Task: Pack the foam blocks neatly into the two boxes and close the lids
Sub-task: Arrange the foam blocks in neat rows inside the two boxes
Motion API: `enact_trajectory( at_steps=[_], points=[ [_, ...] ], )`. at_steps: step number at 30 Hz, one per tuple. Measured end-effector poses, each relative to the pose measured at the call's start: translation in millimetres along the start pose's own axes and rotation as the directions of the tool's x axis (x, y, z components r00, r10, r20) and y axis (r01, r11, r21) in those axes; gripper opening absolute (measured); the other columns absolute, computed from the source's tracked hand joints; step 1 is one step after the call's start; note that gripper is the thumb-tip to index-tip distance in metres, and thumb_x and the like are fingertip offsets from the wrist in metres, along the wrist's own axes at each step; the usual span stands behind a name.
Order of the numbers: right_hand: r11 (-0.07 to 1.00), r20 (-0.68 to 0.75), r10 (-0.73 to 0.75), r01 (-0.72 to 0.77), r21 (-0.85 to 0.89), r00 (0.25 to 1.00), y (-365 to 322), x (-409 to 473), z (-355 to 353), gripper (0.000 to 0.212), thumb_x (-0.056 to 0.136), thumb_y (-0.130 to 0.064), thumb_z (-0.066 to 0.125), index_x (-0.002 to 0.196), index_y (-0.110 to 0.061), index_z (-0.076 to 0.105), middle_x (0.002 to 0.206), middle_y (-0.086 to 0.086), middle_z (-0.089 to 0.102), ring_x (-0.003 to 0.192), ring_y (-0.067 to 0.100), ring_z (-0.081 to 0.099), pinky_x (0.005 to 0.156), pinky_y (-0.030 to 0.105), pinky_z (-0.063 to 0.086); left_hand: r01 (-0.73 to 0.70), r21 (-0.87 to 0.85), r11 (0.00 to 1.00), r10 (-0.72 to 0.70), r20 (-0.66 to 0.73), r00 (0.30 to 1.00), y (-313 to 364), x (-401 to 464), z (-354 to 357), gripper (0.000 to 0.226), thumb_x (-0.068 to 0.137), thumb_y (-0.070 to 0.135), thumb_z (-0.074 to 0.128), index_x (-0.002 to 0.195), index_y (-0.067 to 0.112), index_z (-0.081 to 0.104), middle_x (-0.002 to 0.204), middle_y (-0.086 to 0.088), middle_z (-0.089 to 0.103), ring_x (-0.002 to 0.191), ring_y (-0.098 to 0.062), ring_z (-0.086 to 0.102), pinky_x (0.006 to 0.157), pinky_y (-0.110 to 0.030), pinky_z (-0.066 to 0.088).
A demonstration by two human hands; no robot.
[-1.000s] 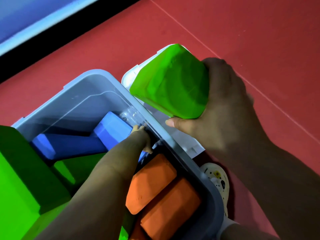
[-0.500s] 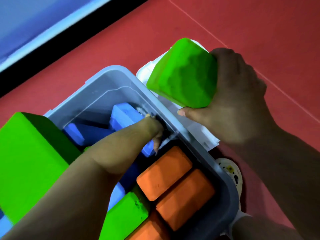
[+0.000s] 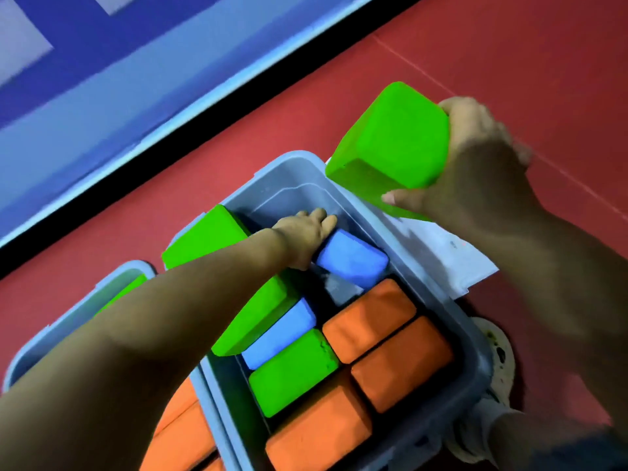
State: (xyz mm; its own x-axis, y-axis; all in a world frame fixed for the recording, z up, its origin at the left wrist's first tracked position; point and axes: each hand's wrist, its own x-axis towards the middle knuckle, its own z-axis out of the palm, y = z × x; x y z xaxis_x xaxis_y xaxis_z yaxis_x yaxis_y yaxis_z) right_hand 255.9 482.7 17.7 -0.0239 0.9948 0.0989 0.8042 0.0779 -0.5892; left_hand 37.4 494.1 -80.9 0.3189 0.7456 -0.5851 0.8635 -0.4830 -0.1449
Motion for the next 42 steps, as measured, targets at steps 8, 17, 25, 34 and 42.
enact_trajectory(
  at_steps=[8, 17, 25, 34, 42],
  points=[
    [0.985, -0.047, 0.041, -0.032, 0.168, 0.998, -9.9, -8.6, -26.2, 0.096, 0.055, -0.041, 0.086, 0.135, -0.016, 0.038, 0.136, 0.006, 0.045, 0.126, 0.029, 0.041, 0.1, 0.042, 0.032, 0.176, -0.717, 0.675, -0.341, -0.091, 0.936, -34.3, -97.7, -34.6, 0.092, 0.052, 0.023, 0.081, 0.132, 0.009, 0.038, 0.121, -0.006, 0.052, 0.107, -0.018, 0.052, 0.084, -0.02, 0.043],
    [0.958, -0.084, 0.06, -0.034, 0.285, 0.995, -10.6, -16.1, -35.6, 0.095, 0.056, -0.043, 0.086, 0.133, -0.014, 0.039, 0.136, 0.004, 0.045, 0.126, 0.027, 0.041, 0.098, 0.043, 0.033, 0.267, -0.845, 0.464, -0.499, 0.0, 0.866, 1.4, -132.2, -12.9, 0.079, 0.067, 0.02, 0.084, 0.131, 0.009, 0.038, 0.114, -0.001, 0.051, 0.099, -0.013, 0.047, 0.076, -0.019, 0.036],
    [0.962, -0.009, 0.029, -0.026, 0.27, 1.0, -10.6, -17.9, -31.1, 0.097, 0.056, -0.044, 0.086, 0.135, -0.016, 0.036, 0.138, 0.002, 0.042, 0.128, 0.025, 0.039, 0.099, 0.041, 0.032, 0.355, -0.749, 0.559, -0.405, 0.126, 0.906, 31.7, -113.1, 8.5, 0.084, 0.067, 0.026, 0.083, 0.133, 0.007, 0.034, 0.12, -0.005, 0.048, 0.102, -0.015, 0.047, 0.076, -0.023, 0.037],
    [0.957, 0.113, -0.074, 0.039, 0.288, 0.991, -6.5, -10.8, -20.8, 0.1, 0.053, -0.046, 0.086, 0.135, -0.016, 0.037, 0.136, 0.003, 0.044, 0.127, 0.025, 0.041, 0.105, 0.046, 0.033, 0.477, -0.323, 0.817, -0.456, 0.144, 0.878, 75.3, -62.2, 48.2, 0.105, 0.077, 0.055, 0.068, 0.15, 0.005, 0.01, 0.147, -0.01, 0.031, 0.134, -0.03, 0.03, 0.107, -0.039, 0.031],
    [0.961, 0.216, -0.118, 0.057, 0.27, 0.969, -10.8, -7.5, -8.0, 0.102, 0.054, -0.049, 0.085, 0.139, -0.018, 0.036, 0.133, 0.006, 0.044, 0.126, 0.023, 0.042, 0.108, 0.041, 0.033, 0.349, -0.169, 0.922, -0.318, 0.188, 0.929, 96.5, -66.8, 75.8, 0.072, 0.097, 0.018, 0.037, 0.152, 0.026, -0.007, 0.159, 0.003, -0.017, 0.147, -0.023, 0.002, 0.112, -0.053, 0.012]
  ],
)
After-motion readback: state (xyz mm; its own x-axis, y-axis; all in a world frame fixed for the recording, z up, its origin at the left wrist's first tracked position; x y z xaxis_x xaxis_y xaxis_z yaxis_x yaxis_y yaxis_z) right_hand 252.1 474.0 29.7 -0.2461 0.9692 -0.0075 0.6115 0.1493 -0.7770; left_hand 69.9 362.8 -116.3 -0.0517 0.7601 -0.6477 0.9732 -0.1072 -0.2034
